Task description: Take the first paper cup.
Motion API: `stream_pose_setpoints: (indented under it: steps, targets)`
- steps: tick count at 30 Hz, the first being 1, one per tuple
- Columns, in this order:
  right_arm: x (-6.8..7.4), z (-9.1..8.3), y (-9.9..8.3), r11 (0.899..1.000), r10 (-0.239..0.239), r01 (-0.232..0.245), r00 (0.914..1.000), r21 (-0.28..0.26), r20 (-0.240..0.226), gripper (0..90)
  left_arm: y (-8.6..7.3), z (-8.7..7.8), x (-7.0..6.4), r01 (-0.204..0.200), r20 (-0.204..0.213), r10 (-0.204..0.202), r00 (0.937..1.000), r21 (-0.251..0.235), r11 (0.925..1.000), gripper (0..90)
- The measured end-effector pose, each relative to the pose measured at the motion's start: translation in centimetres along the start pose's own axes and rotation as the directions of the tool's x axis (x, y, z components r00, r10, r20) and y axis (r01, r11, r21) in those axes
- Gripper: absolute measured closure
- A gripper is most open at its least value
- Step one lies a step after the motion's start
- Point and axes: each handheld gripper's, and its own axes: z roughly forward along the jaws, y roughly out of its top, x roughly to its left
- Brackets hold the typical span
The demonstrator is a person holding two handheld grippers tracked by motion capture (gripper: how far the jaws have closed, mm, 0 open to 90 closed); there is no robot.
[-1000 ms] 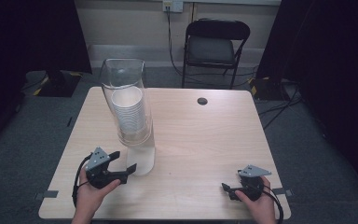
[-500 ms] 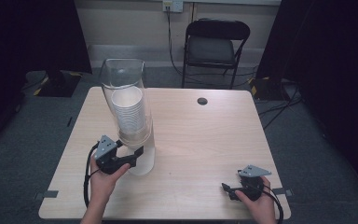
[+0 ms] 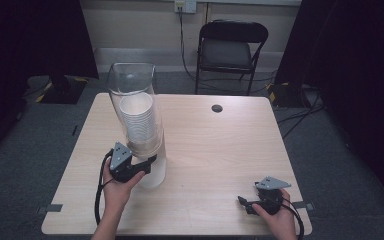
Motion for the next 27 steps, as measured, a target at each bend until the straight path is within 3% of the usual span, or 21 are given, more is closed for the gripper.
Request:
stream_pose_setpoints:
  steps: [2, 7, 13, 18, 22, 25, 27]
  targets:
    - [0.00, 0.00, 0.00, 1.000, 0.000, 0.000, 1.0000, 0.000, 0.000, 13.0, -0.03, 0.18, -0.11, -0.018, -0.007, 0.018, 0.9998, -0.019, 0.9997, 32.8]
    - [0.00, 0.00, 0.00, 1.000, -0.001, 0.001, 1.0000, 0.000, 0.002, 13.0, -0.02, 0.35, -0.23, 0.001, -0.014, -0.001, 0.9999, -0.042, 0.9991, 31.8]
    - [0.00, 0.00, 0.00, 1.000, -0.002, 0.002, 1.0000, -0.001, 0.001, 13.0, -0.06, 0.39, -0.20, -0.007, -0.014, 0.006, 0.9999, -0.062, 0.9980, 31.3]
    - [0.00, 0.00, 0.00, 1.000, -0.001, 0.001, 1.0000, -0.001, 0.001, 13.0, 0.02, 0.44, -0.17, 0.005, -0.009, -0.006, 0.9999, -0.076, 0.9971, 30.4]
    - [0.00, 0.00, 0.00, 1.000, -0.001, 0.001, 1.0000, 0.000, 0.000, 13.0, -0.09, 0.50, -0.10, -0.002, -0.009, 0.001, 1.0000, -0.050, 0.9987, 32.6]
    - [-0.01, 0.02, 0.00, 1.000, -0.003, 0.003, 1.0000, -0.002, -0.001, 13.0, -0.42, 0.52, -0.14, -0.001, -0.002, 0.000, 1.0000, -0.076, 0.9971, 33.8]
    - [-0.01, 0.02, 0.00, 1.000, -0.004, 0.004, 1.0000, -0.002, 0.000, 13.0, -0.56, 0.50, -0.27, -0.005, -0.022, 0.003, 0.9998, -0.081, 0.9967, 34.1]
